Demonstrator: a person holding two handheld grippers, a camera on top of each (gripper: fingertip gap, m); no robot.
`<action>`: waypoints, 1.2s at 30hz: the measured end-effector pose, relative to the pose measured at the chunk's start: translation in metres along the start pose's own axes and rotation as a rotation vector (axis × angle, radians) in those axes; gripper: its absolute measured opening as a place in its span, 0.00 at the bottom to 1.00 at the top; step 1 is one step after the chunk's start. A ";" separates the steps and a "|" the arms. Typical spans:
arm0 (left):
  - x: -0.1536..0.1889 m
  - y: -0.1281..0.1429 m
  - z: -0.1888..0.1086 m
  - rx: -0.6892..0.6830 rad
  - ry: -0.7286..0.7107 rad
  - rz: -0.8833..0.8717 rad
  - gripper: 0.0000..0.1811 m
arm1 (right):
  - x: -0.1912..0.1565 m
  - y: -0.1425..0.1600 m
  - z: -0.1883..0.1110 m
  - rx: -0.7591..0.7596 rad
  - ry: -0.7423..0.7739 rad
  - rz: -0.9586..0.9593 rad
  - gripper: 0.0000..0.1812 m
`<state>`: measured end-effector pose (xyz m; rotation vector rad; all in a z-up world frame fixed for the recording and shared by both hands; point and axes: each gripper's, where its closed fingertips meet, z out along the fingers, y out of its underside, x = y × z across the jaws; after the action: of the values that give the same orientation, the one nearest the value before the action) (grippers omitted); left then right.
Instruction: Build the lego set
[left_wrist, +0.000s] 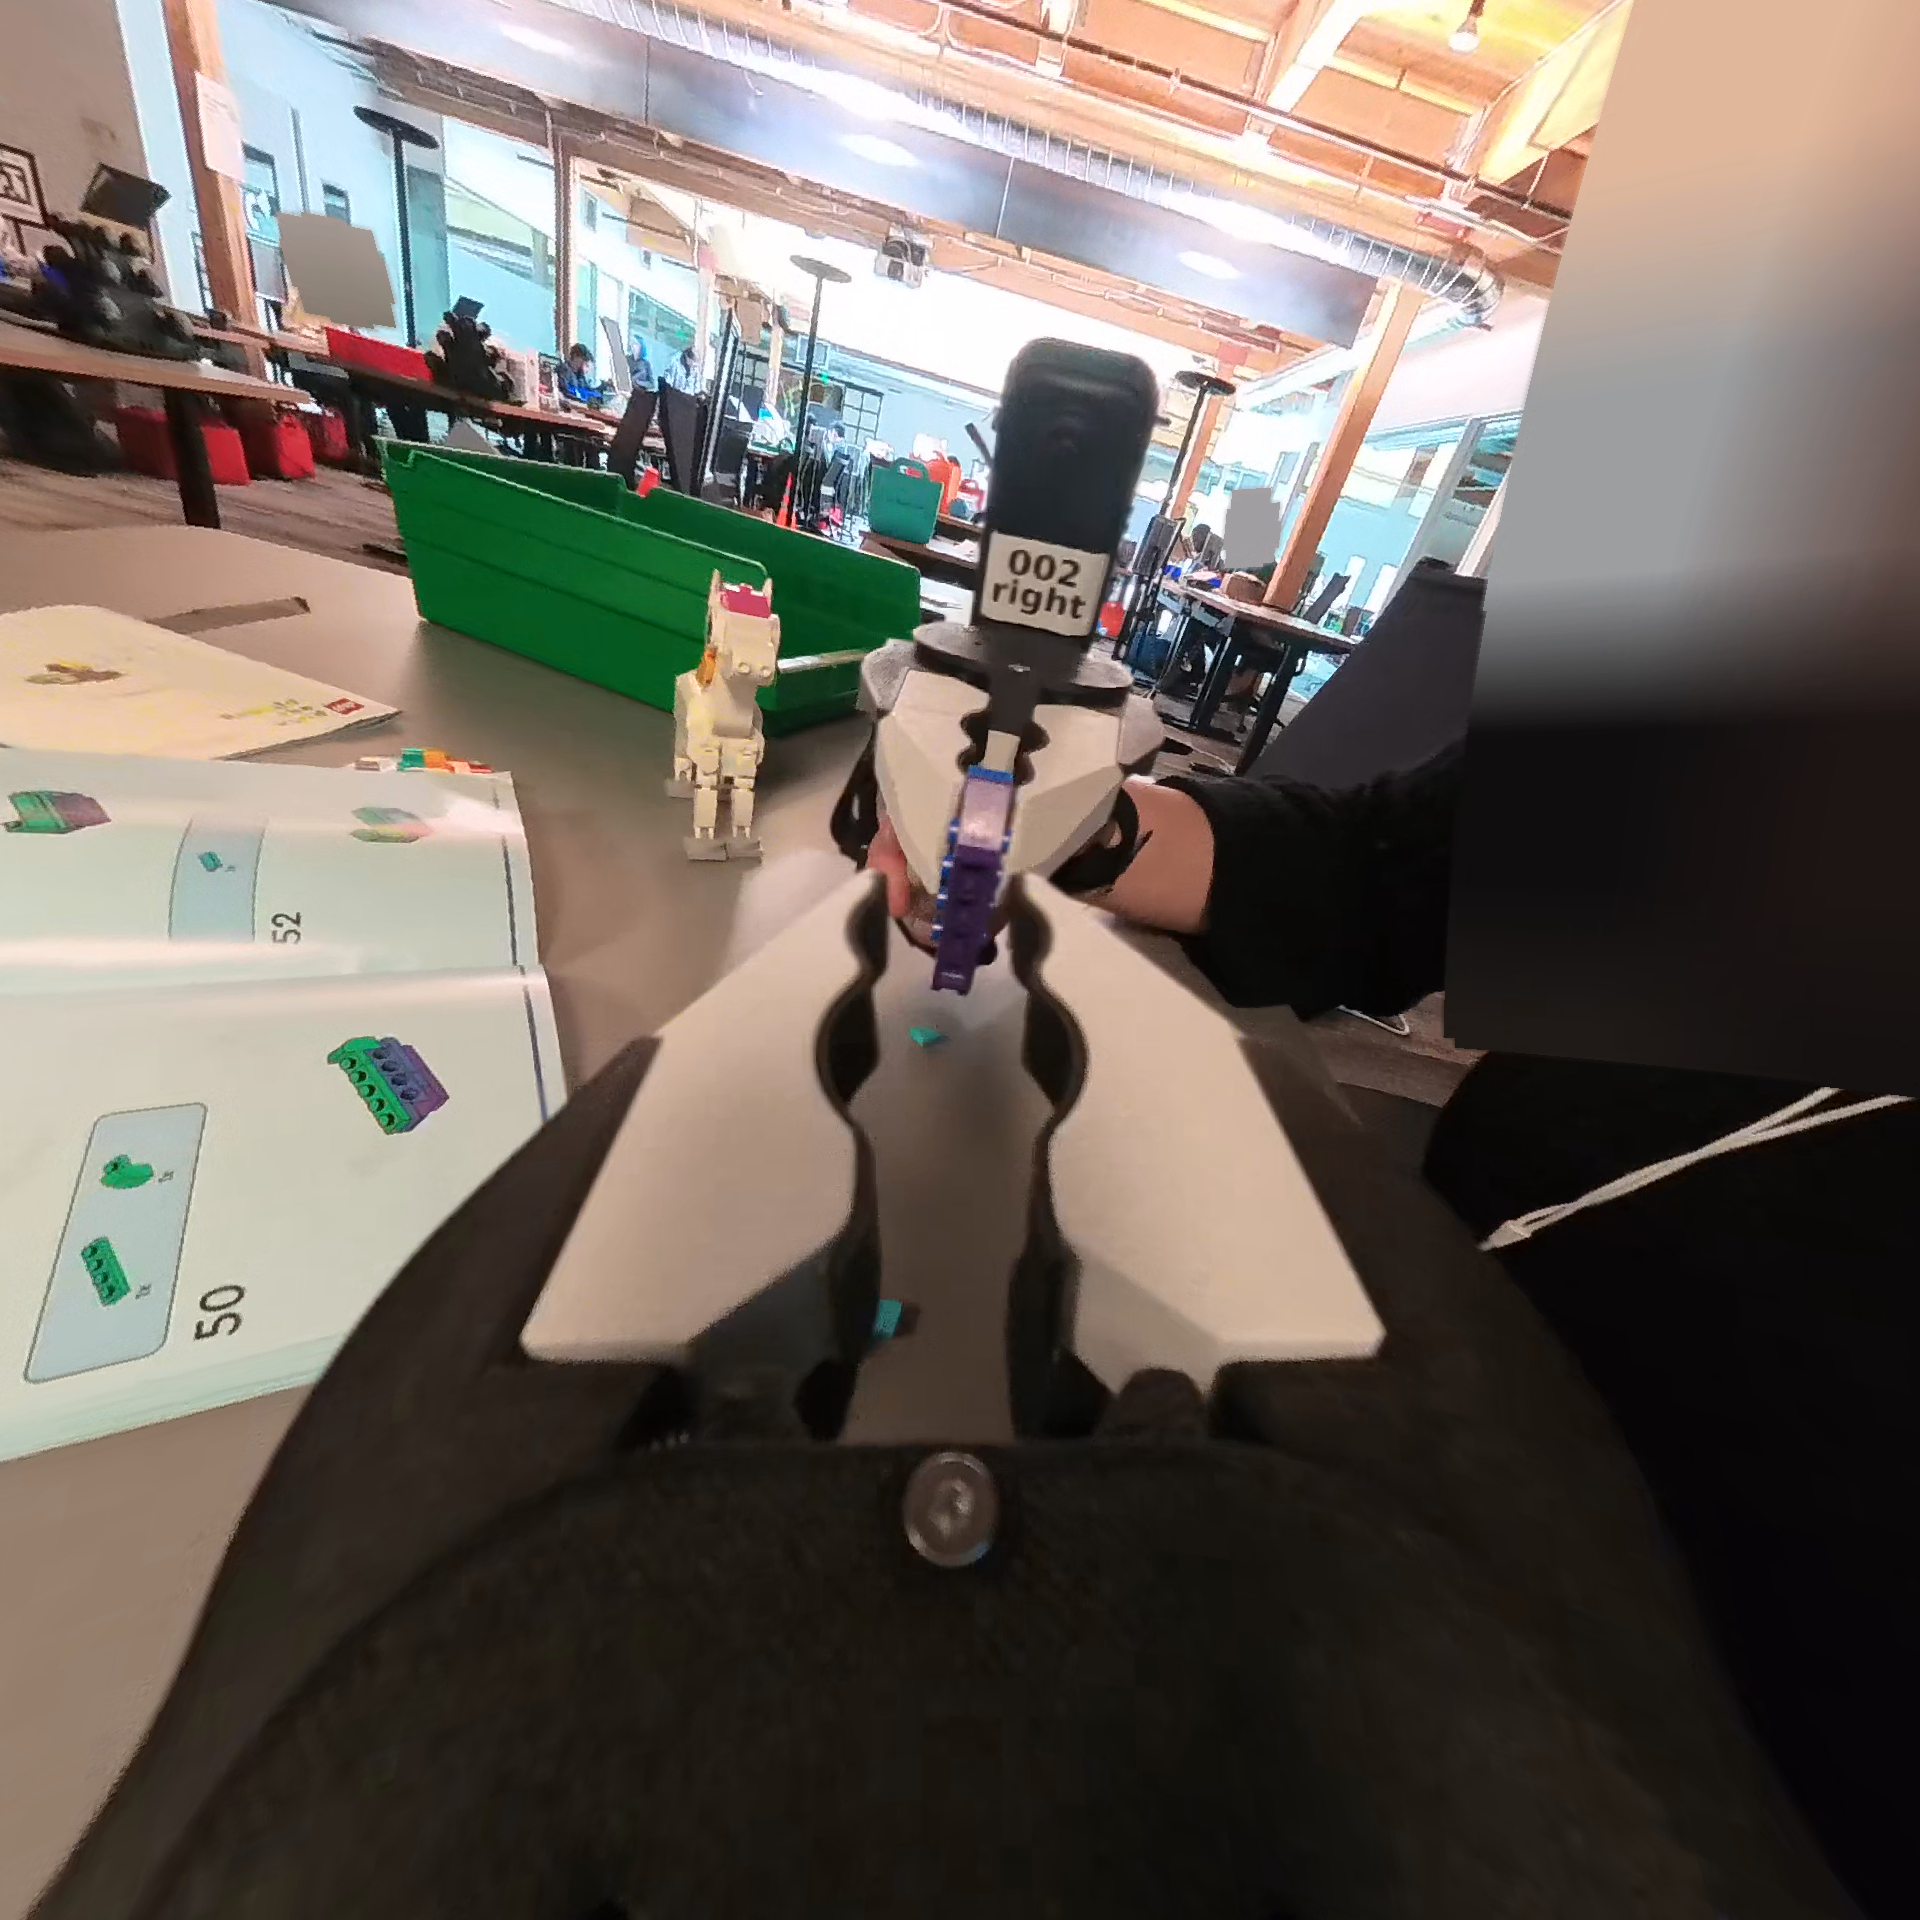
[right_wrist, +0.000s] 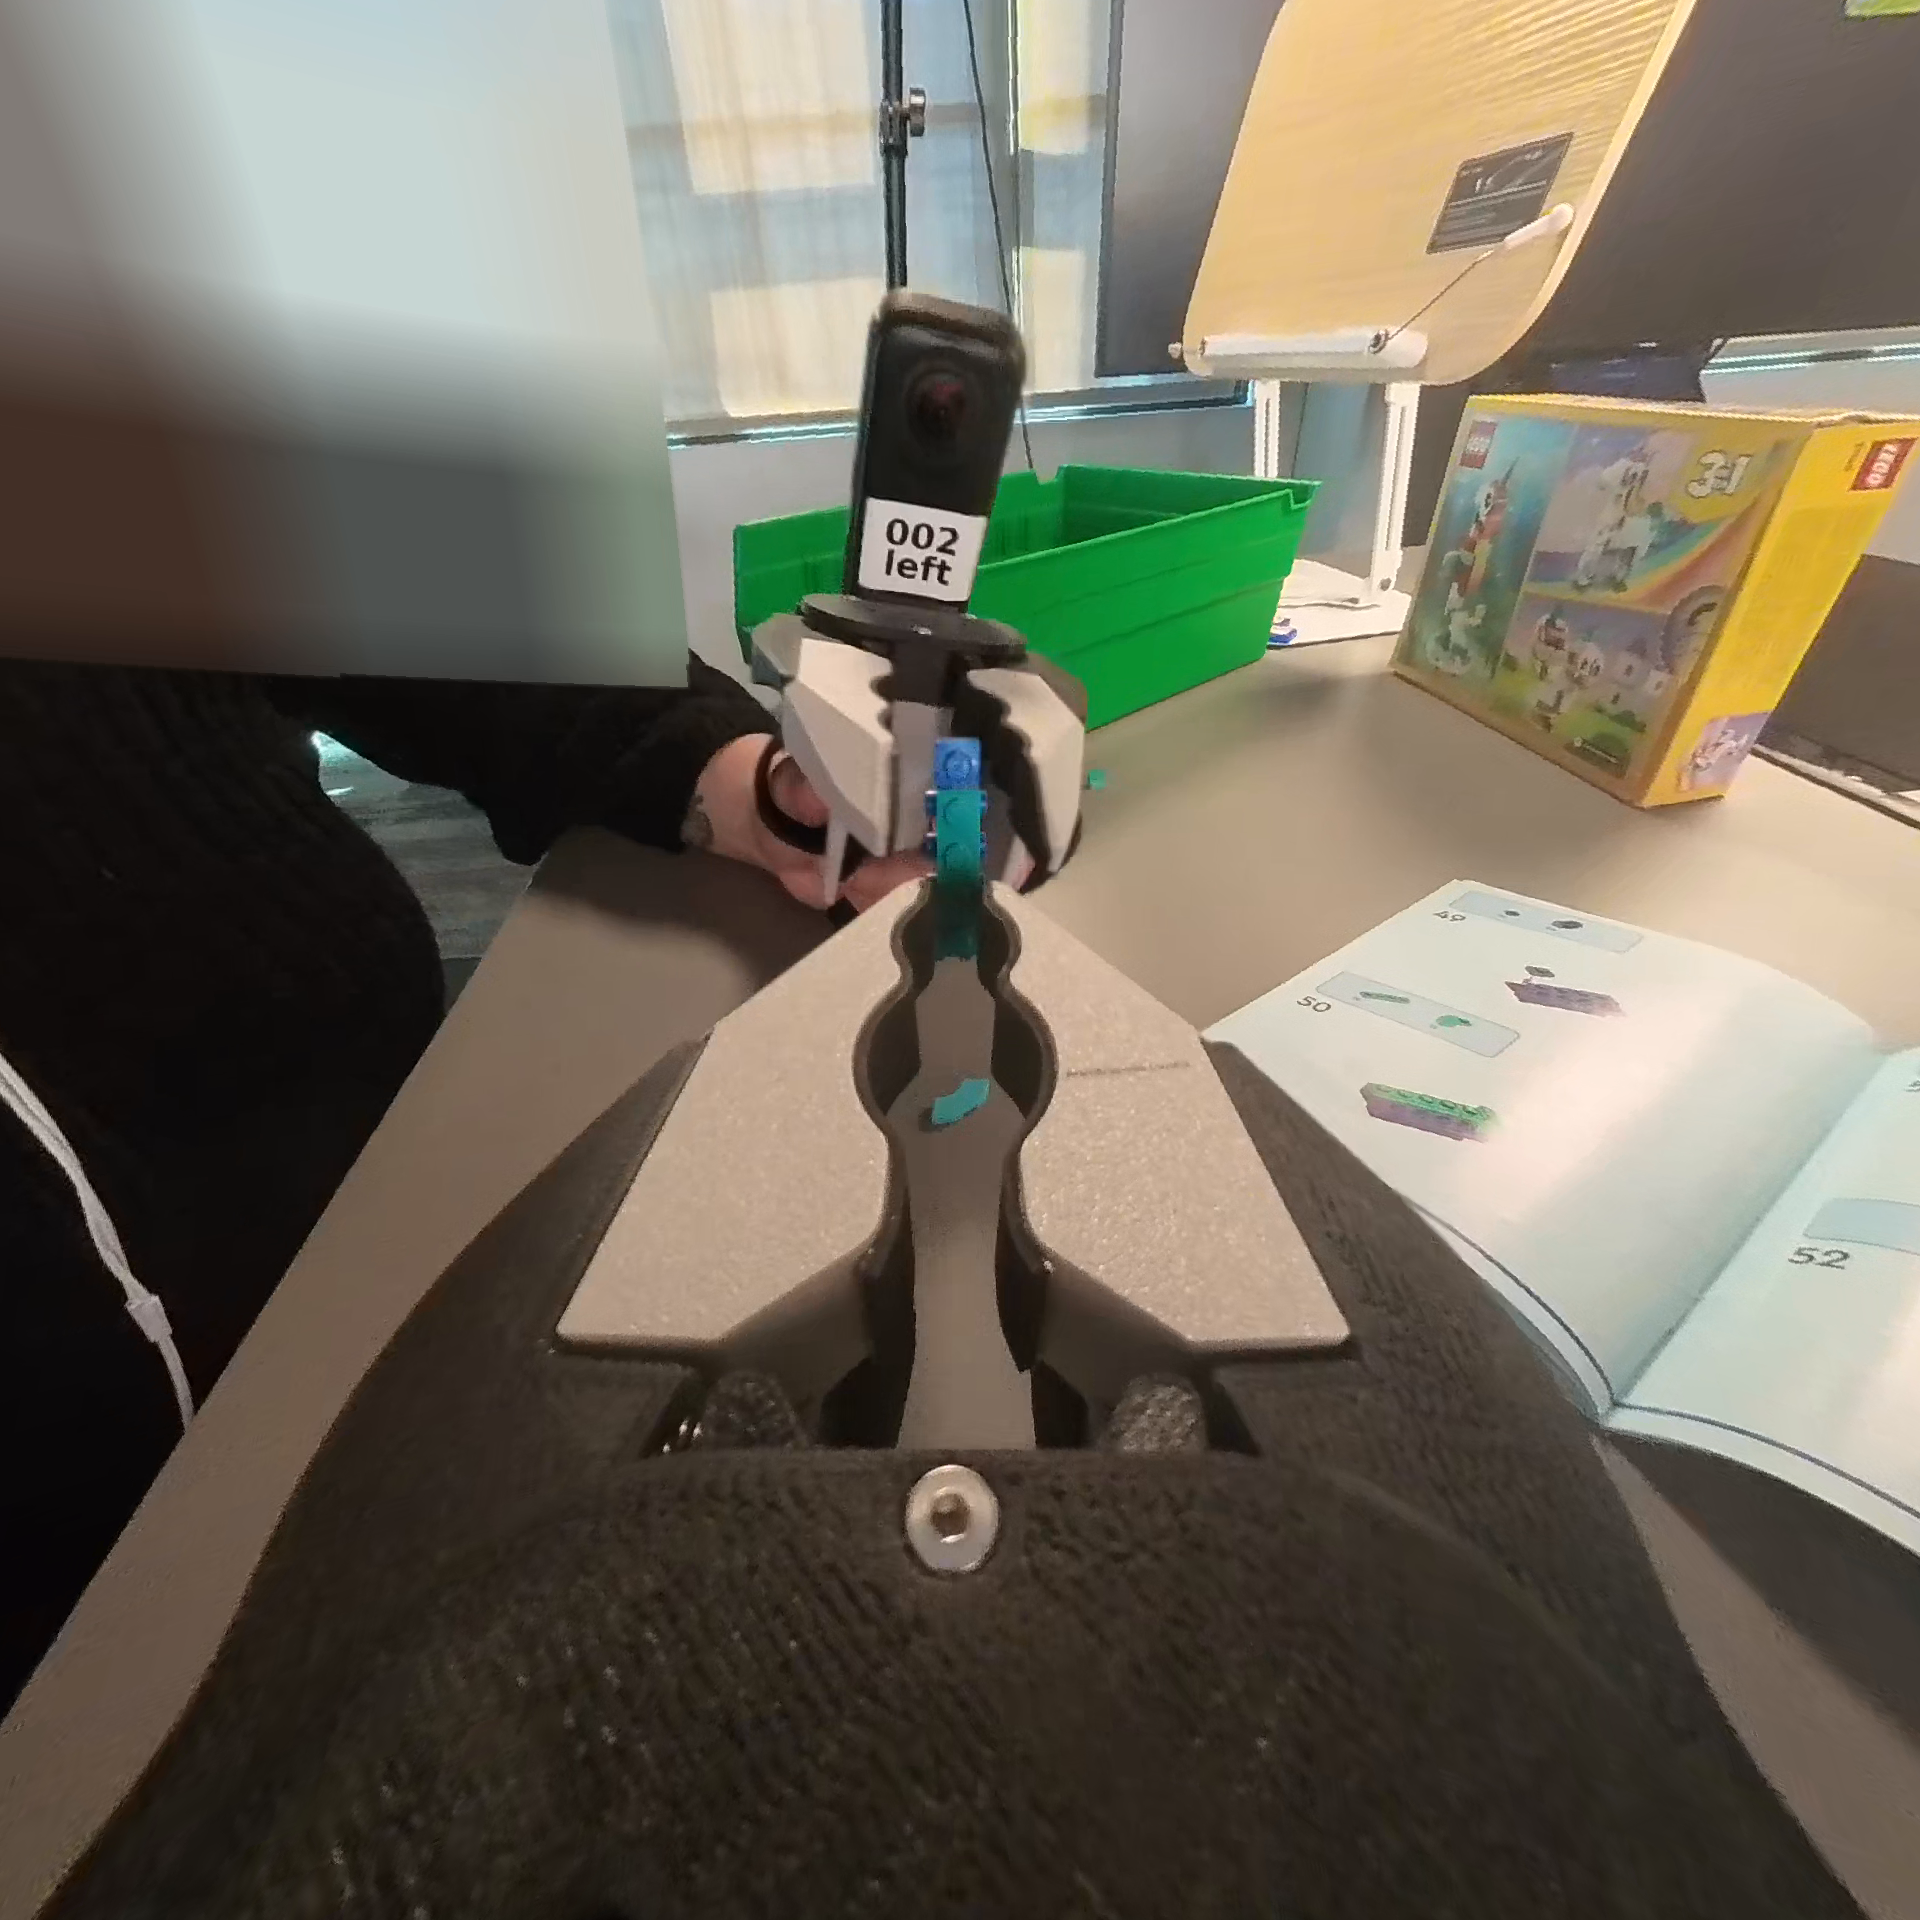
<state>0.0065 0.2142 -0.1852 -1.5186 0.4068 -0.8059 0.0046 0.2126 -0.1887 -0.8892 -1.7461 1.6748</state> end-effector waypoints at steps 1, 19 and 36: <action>0.002 0.000 0.000 -0.002 0.012 0.001 0.08 | 0.000 0.000 0.001 -0.002 0.002 -0.008 0.03; 0.023 0.008 0.004 -0.050 0.166 -0.111 0.06 | -0.020 0.001 -0.001 0.021 -0.189 0.185 0.02; 0.010 0.007 0.003 -0.034 0.088 -0.155 0.05 | -0.010 0.001 0.002 0.029 -0.114 0.224 0.04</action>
<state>0.0173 0.2088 -0.1893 -1.5636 0.3725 -0.9941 0.0095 0.2039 -0.1894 -1.0266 -1.7435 1.9233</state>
